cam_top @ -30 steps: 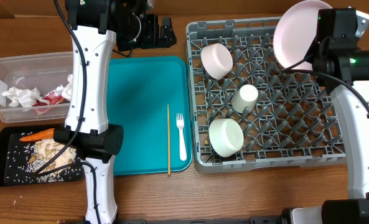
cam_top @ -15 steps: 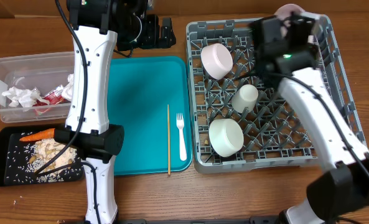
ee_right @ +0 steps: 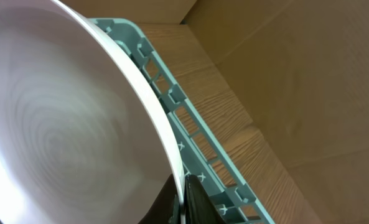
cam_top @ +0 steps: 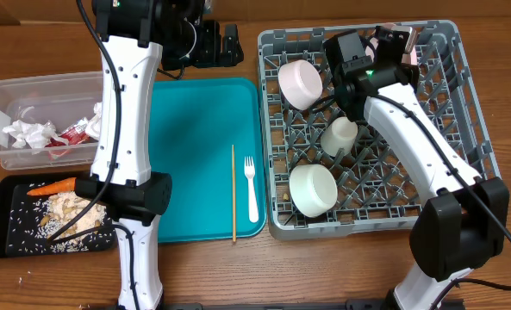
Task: Sort waste into correct bins and load items into the dishwasher
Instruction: 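Lower the pink plate upright into the back of the rack with the right gripper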
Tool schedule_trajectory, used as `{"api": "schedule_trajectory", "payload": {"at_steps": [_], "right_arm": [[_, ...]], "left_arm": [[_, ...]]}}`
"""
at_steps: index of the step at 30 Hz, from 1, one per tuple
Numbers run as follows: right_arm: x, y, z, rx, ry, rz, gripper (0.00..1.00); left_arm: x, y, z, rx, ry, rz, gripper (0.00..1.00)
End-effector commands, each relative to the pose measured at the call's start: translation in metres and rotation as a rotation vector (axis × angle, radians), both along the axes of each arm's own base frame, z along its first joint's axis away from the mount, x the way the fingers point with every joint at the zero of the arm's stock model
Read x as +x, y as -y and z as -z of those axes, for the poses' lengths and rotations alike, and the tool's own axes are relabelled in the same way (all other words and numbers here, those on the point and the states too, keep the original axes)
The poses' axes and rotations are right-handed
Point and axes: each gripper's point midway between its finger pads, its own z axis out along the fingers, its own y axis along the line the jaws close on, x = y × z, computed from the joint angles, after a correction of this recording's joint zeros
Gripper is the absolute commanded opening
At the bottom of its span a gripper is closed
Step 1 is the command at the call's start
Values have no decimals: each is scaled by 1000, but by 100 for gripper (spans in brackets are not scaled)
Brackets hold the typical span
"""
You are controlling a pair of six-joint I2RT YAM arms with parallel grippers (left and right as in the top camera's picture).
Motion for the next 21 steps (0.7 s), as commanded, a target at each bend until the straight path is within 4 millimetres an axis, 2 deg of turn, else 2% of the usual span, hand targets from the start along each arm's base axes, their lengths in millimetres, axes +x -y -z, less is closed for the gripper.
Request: {"api": "schedule_trajectory", "payload": {"at_steps": [1, 8, 10, 12, 14, 15, 18, 21], "right_arm": [[1, -8, 3, 46, -5, -27, 4], [1, -16, 14, 109, -37, -56, 5], [1, -16, 14, 108, -38, -56, 9], [1, -17, 16, 121, -42, -61, 18], [1, -17, 16, 121, -44, -61, 46], [1, -17, 16, 121, -44, -61, 57], [1, -18, 15, 125, -42, -63, 70], [3, -23, 13, 167, -45, -79, 71]], "left_arm": [[-3, -1, -7, 7, 17, -1, 100], [-3, -1, -7, 7, 17, -1, 100], [-4, -1, -7, 7, 17, 0, 100], [-3, -1, -7, 7, 17, -1, 100], [-3, -1, -7, 7, 17, -1, 100], [-3, -1, -7, 7, 17, -1, 100], [-3, -1, -7, 7, 17, -1, 100], [-3, -1, -7, 7, 17, -1, 100]]}}
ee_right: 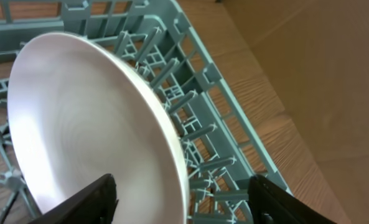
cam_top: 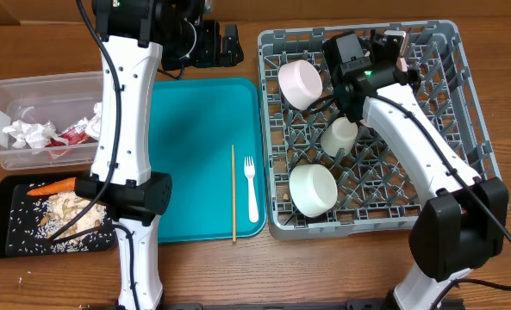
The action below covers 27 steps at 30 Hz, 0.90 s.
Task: Sort waste into correct bins and load items into the dishwasher
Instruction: 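Lower the pink plate upright into the back of the rack with the right gripper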
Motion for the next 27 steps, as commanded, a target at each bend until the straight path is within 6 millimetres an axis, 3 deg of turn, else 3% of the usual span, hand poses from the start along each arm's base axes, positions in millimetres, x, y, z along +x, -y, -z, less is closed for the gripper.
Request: {"api": "schedule_trajectory", "payload": {"at_steps": [1, 5, 10, 14, 17, 24, 27], "right_arm": [[3, -10, -9, 68, 21, -24, 71], [5, -20, -21, 160, 34, -57, 71], [2, -32, -51, 289, 76, -118, 71], [-4, -55, -69, 423, 73, -247, 71], [-14, -82, -77, 562, 56, -363, 71], [-66, -150, -96, 847, -47, -592, 69], [-88, -189, -97, 994, -134, -707, 69]], "left_arm": [[-3, -1, -7, 7, 17, -1, 100], [-3, -1, -7, 7, 17, -1, 100], [-4, -1, -7, 7, 17, 0, 100], [-4, -1, -7, 7, 17, 0, 100], [-4, -1, -7, 7, 17, 0, 100], [-3, -2, -7, 7, 17, -4, 100], [-3, -2, -7, 7, 17, -4, 100]]}}
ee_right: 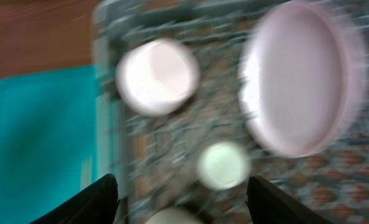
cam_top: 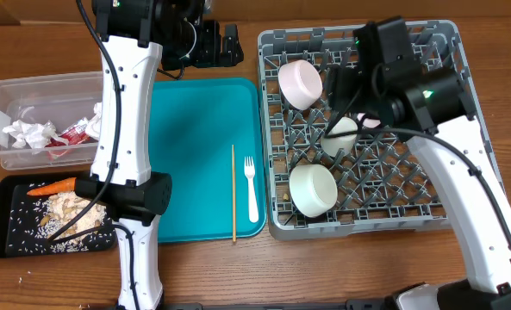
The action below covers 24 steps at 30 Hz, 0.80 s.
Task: Sort waste into correct bins and load items into the dishwasher
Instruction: 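Lower the pink plate upright into the back of the rack with the right gripper, then move the right gripper to the teal tray and grasp the wooden chopstick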
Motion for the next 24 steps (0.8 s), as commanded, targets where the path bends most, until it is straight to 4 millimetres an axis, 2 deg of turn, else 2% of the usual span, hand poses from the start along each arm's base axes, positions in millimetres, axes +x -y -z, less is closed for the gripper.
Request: {"api": "schedule_trajectory", "payload": {"at_steps": [1, 3, 5, 7, 11, 15, 18, 24], "right_arm": [[-33, -60, -18, 232, -63, -222, 69], [-47, -75, -16, 264, -101, -273, 69], [-59, -87, -13, 269, -137, -285, 70], [-68, -99, -9, 272, -158, -306, 71], [-86, -124, 4, 260, -196, -337, 71], [-93, -137, 31, 201, -211, -286, 71], [-102, -156, 54, 191, -219, -310, 72], [-103, -185, 102, 160, -207, -357, 72]], "left_arm": [[-3, -2, -7, 6, 17, -3, 100], [-3, -1, -8, 2, 21, -1, 100], [8, -8, -9, 41, 68, -21, 100], [17, -33, -6, 146, 92, -93, 100], [26, -99, -2, 299, 87, -281, 100], [26, -154, -1, 313, 60, -393, 100], [26, -195, -1, 301, 53, -478, 100], [26, -241, -6, 208, 61, -567, 100]]}}
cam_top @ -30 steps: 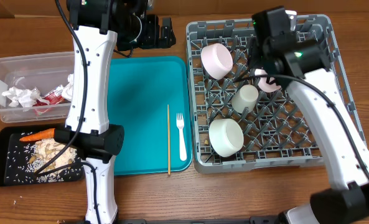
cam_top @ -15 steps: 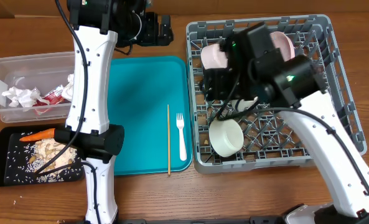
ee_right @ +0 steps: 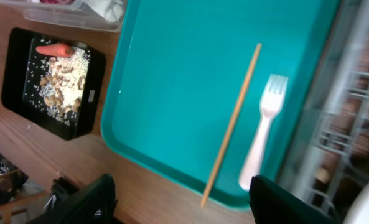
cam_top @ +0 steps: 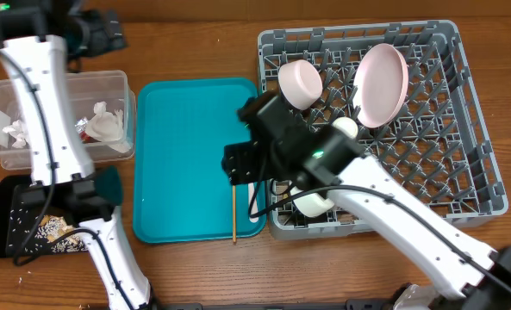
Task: Sort waste into correct bins and load items into the dishwasher
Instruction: 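Move the right gripper to the teal tray and grasp the wooden chopstick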
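My right gripper (cam_top: 240, 164) hangs open and empty over the right side of the teal tray (cam_top: 186, 155). On that tray, in the right wrist view, lie a white plastic fork (ee_right: 263, 130) and a wooden chopstick (ee_right: 234, 121) side by side, just ahead of my open gripper (ee_right: 184, 208). The grey dish rack (cam_top: 475, 129) holds a pink plate (cam_top: 382, 83) standing on edge, a pink bowl (cam_top: 300, 83), a white cup (cam_top: 345, 127) and a white bowl (cam_top: 311, 205) partly under my arm. My left gripper (cam_top: 100, 34) is at the far left, behind the clear bin; its jaws are not visible.
A clear bin with crumpled paper (cam_top: 107, 125) and a red wrapper stands left of the tray. In front of it a black tray (ee_right: 16, 68) holds food scraps and a carrot (ee_right: 55, 50). The left arm crosses both.
My right gripper was above the rack over the bowls and plate; now it is over the tray's right side near the fork and chopstick. The left arm has moved from behind the tray to the far left.
My right gripper was shut on the pink plate at the back of the rack. Then it was open with the plate standing in the rack. Then it was above the rack, and now it is over the tray with nothing in it.
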Tool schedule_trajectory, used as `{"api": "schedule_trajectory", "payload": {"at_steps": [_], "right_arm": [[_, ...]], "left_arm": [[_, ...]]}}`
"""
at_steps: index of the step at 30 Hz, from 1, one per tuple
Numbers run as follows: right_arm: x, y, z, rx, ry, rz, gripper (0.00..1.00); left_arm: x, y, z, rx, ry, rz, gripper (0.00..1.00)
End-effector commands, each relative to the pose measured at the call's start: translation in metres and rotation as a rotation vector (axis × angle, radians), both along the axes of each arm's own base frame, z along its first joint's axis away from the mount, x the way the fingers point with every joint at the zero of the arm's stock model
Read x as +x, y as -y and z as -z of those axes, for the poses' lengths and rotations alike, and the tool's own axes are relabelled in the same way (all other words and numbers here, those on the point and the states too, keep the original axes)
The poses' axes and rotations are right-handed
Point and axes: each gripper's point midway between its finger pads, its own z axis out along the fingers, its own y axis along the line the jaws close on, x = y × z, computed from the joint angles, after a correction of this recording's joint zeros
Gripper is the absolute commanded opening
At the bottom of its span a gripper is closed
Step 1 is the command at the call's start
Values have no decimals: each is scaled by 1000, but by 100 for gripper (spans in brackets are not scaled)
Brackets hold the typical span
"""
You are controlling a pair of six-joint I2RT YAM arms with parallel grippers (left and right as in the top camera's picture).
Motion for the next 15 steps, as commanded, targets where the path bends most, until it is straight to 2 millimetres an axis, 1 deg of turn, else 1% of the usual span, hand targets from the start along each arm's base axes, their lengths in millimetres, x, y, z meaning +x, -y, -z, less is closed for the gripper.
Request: {"api": "schedule_trajectory", "payload": {"at_steps": [1, 4, 7, 9, 12, 15], "right_arm": [[4, -7, 37, -56, 5, 23, 72], [12, -14, 62, -69, 11, 72, 70], [22, -12, 88, -146, 26, 140, 70], [27, -12, 105, -194, 38, 166, 68], [26, -19, 124, -217, 31, 169, 63], [21, -25, 133, -230, 31, 176, 62]], "left_arm": [[-6, -14, -10, -42, 29, -33, 100], [-10, -33, -10, -33, 27, -75, 100], [-13, -44, -9, -32, 27, -99, 100], [-14, -48, -9, -32, 27, -106, 100], [-14, -48, -9, -32, 27, -105, 100], [-14, -47, -9, -32, 27, -105, 100]]}}
